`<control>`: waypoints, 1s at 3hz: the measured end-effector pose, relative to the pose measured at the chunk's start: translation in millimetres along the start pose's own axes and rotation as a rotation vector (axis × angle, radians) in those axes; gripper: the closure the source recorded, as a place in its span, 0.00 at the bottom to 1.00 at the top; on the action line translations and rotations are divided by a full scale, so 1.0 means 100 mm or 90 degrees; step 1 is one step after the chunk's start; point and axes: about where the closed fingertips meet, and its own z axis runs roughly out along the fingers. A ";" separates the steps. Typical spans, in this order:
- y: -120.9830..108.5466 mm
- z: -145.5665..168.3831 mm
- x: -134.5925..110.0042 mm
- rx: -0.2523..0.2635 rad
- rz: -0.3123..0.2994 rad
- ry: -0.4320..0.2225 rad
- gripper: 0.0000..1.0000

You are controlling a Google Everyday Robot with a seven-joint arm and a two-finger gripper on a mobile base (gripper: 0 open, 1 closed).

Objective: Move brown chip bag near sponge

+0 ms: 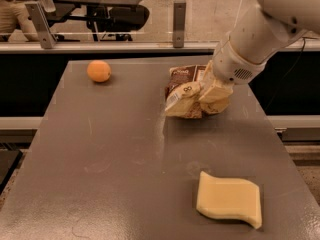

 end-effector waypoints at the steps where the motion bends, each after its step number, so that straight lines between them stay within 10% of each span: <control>1: 0.20 -0.26 -0.05 -0.025 -0.019 -0.033 1.00; 3: 0.63 -0.73 0.02 -0.070 -0.055 -0.070 0.82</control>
Offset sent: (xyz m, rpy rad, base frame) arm -0.1009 -0.0258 0.0626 0.1062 0.0770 0.1903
